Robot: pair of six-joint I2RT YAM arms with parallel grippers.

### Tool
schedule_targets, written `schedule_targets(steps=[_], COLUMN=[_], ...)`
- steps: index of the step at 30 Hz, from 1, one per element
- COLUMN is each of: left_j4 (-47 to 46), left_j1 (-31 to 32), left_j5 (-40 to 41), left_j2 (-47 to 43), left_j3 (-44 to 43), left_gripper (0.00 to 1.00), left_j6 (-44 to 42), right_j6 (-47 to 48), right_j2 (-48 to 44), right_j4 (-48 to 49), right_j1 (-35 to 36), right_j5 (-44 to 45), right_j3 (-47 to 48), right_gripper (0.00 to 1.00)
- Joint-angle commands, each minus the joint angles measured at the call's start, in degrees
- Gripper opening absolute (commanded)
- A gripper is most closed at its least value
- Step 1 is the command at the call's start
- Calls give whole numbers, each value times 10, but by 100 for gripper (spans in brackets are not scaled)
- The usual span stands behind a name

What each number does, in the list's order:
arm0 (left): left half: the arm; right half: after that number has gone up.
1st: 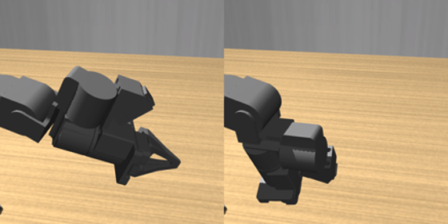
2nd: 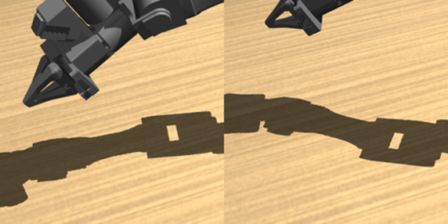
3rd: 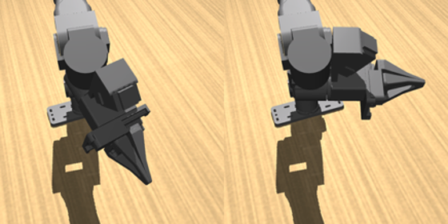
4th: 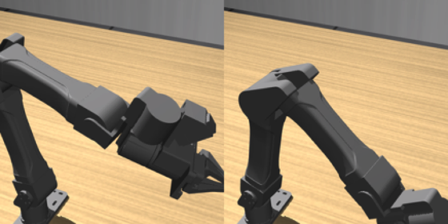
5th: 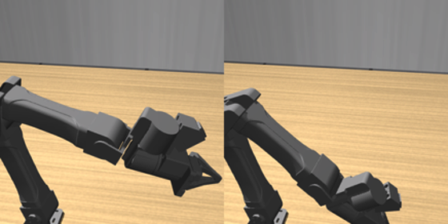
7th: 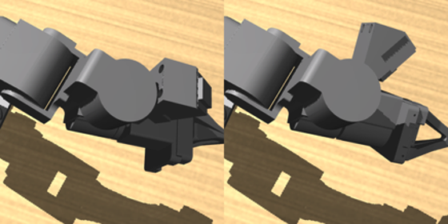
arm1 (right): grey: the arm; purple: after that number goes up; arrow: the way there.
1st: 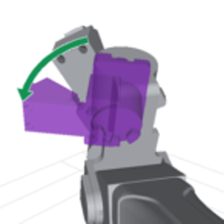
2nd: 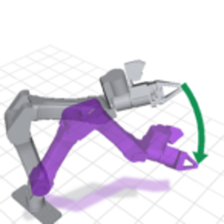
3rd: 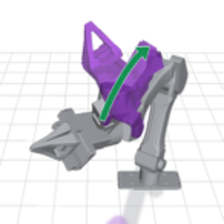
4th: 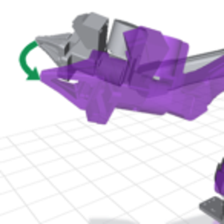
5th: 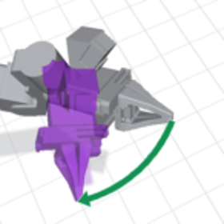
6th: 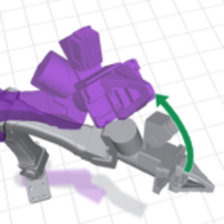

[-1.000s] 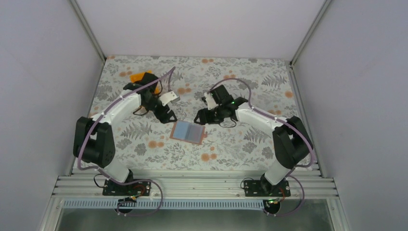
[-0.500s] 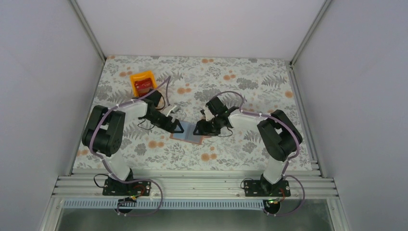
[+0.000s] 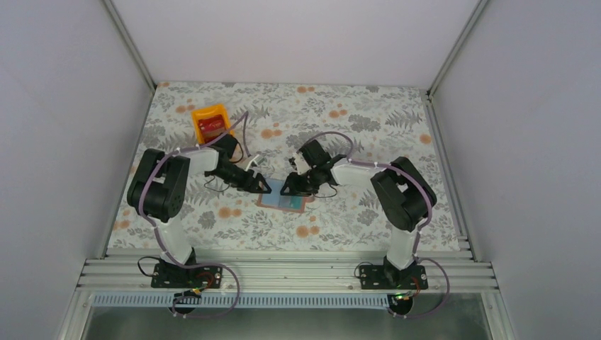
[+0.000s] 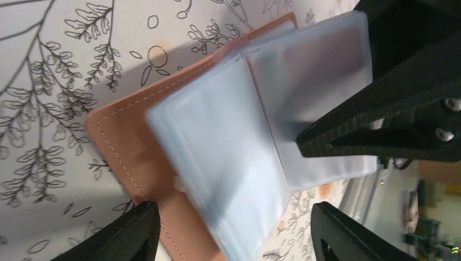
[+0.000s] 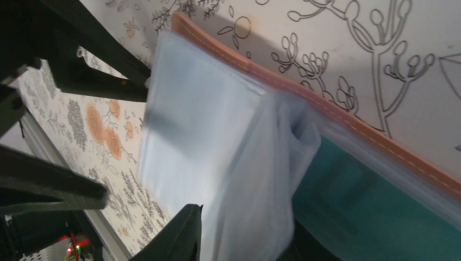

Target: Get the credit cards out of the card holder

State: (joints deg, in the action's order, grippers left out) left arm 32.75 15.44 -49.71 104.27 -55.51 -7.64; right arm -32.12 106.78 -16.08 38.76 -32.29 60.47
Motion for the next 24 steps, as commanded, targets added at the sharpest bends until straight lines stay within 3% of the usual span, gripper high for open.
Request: schedule_targets(steps=[1,4,11,15,24], left_j4=[-3,-3,-3,4,45], left_j1=[5,5,5,5,-5], left_j5=[-31,-39,-48,-55,-127], left_j2=[22,24,27,31,-15], left_j3=[-4,-6,-7,-16,-46], left_gripper=[64,55,54,54,82], left_j6=[2,1,-3,-8,-73], right_j6=[6,9,22,42,140], right_j2=[9,13,14,3,-78], right_j4=[32,32,32,24,-2], right_j1=[7,7,7,6,-33], right_j5=[-29,-32,-62,-78,-132], right_j3=[21,28,49,60,55], right_gripper=[30,23,6,4,4])
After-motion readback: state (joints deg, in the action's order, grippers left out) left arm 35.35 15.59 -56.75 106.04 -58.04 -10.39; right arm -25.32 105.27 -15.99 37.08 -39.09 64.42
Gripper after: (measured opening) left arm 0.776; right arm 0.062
